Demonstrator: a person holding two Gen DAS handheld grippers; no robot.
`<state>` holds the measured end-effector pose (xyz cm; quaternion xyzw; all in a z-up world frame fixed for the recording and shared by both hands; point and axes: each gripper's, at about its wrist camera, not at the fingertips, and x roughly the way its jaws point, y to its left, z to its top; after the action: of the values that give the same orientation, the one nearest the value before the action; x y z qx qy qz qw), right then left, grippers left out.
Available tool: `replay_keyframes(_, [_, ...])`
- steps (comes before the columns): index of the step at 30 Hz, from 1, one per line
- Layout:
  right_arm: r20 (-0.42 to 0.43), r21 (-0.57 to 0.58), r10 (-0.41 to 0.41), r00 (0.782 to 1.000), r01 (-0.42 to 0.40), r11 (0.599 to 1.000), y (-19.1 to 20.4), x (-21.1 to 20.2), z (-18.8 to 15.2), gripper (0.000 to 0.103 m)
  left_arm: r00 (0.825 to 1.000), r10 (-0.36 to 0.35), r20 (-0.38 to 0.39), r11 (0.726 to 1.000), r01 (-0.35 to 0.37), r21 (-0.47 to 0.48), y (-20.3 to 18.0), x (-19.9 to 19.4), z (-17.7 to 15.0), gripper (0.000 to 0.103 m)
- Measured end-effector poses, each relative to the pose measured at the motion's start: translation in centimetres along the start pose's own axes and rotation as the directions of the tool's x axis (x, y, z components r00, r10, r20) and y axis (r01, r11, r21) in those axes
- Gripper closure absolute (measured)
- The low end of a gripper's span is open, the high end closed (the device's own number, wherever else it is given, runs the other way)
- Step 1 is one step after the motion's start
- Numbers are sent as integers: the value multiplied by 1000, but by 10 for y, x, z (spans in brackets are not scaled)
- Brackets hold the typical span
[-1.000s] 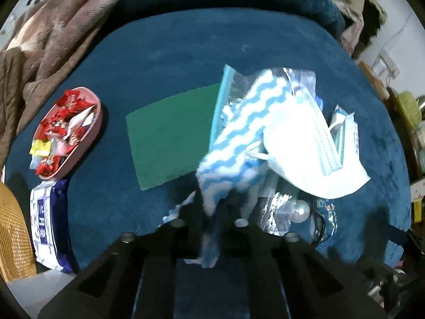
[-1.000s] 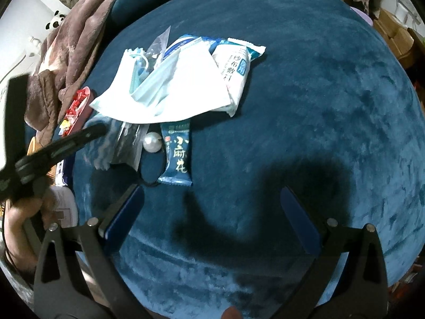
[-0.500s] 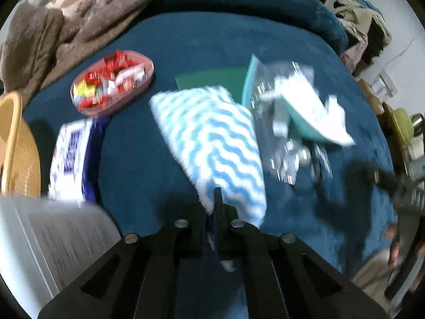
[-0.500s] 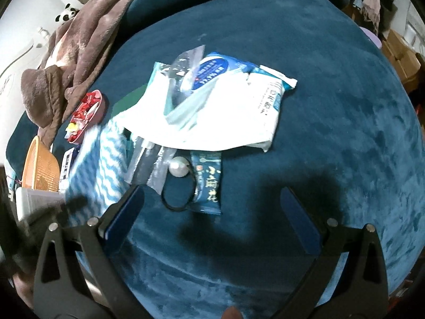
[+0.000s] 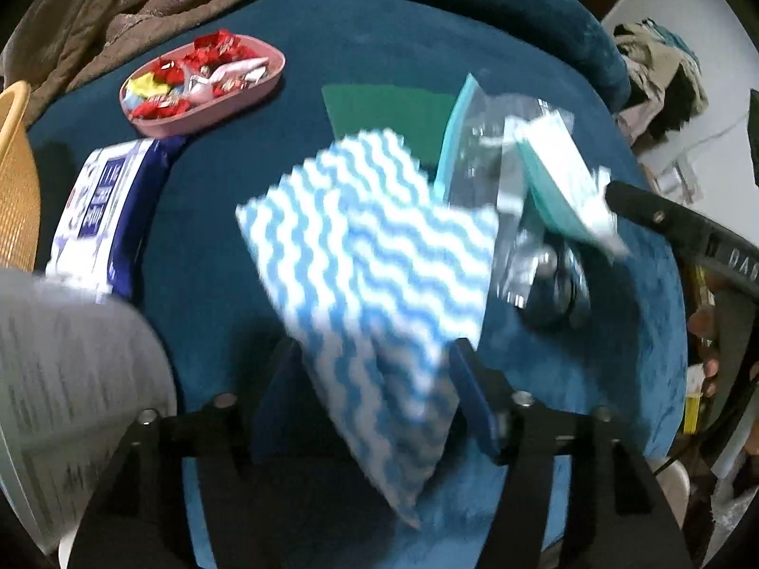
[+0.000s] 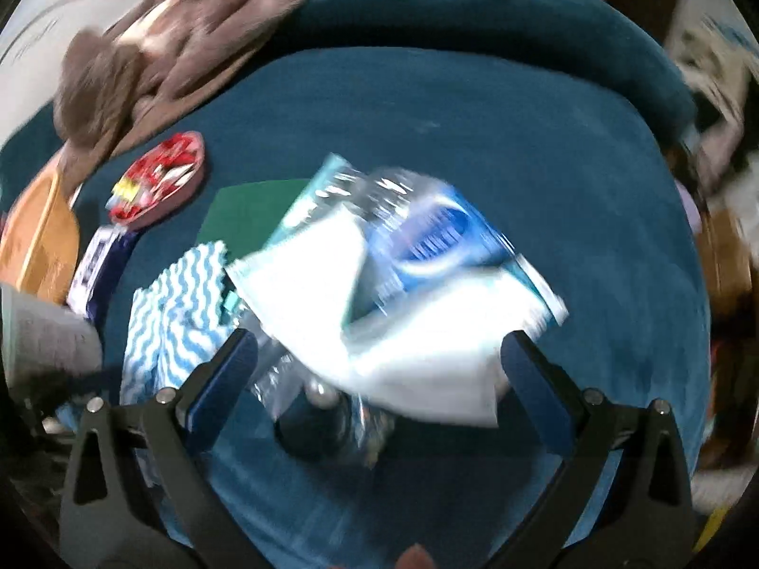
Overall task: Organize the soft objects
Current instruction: 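Grasp the blue-and-white wavy cloth with the left tool and lift it, then grasp the dark blue snack packet with the right tool while the left tool holds the cloth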
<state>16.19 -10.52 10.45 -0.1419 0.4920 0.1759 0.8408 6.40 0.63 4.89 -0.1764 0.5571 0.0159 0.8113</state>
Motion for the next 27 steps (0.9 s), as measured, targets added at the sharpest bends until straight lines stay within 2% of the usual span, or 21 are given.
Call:
replay_keyframes(4, [-96, -222, 10, 995, -31, 974, 21, 27, 7, 0, 1000, 0, 11, 1000, 0, -23, -3, 4, 19, 24])
replay_keyframes(7, [-136, -341, -53, 989, 4, 940, 33, 41, 0, 1, 1000, 7, 1, 999, -7, -34, 0, 8, 30, 19])
replay_keyframes(8, [-143, -350, -75, 987, 20, 936, 33, 45, -1, 4, 1000, 8, -3, 999, -8, -39, 2, 10, 31, 17])
replay_keyframes(10, [-185, -300, -53, 981, -5, 954, 28, 50, -3, 39, 1000, 7, -12, 999, -8, -47, 6, 13, 32, 17])
replay_keyframes(11, [-203, -263, -38, 978, -18, 965, 25, 52, -5, 72, 1000, 6, -19, 999, -7, -49, 6, 16, 34, 17])
replay_keyframes(12, [-200, -251, -41, 979, -10, 968, 23, 52, -6, 82, 1000, 6, -28, 999, -7, -49, 5, 20, 35, 17])
replay_keyframes(17, [-122, -190, 18, 992, -42, 981, 17, 25, -18, 89, 998, 8, -55, 1000, -10, -24, -2, 30, 35, 18])
replay_keyframes(19, [-99, -141, 57, 993, -71, 988, 13, 9, -23, 89, 998, 18, -54, 1000, -18, -3, -6, 32, 33, 39])
replay_keyframes(20, [-92, -110, 80, 993, -90, 990, 12, 3, -27, 89, 998, 19, -55, 1000, -18, 3, -7, 34, 32, 43])
replay_keyframes(21, [-91, -83, 99, 991, -106, 991, 11, -2, -30, 89, 998, 19, -58, 1000, -18, 8, -8, 35, 32, 54])
replay_keyframes(22, [-94, -50, 119, 988, -125, 991, 13, -5, -30, 89, 998, 28, -63, 1000, -27, 14, -8, 36, 31, 72])
replay_keyframes(24, [-97, 9, 153, 983, -153, 988, 10, -12, -37, 89, 997, 43, -61, 999, -41, 27, -8, 37, 31, 88])
replay_keyframes(25, [-100, 43, 168, 981, -165, 985, 9, -14, -42, 89, 997, 50, -60, 998, -49, 31, -8, 36, 31, 94])
replay_keyframes(27, [-89, 92, 198, 976, -190, 977, 8, -18, -48, 89, 998, 40, -57, 999, -38, 28, -4, 30, 30, 95])
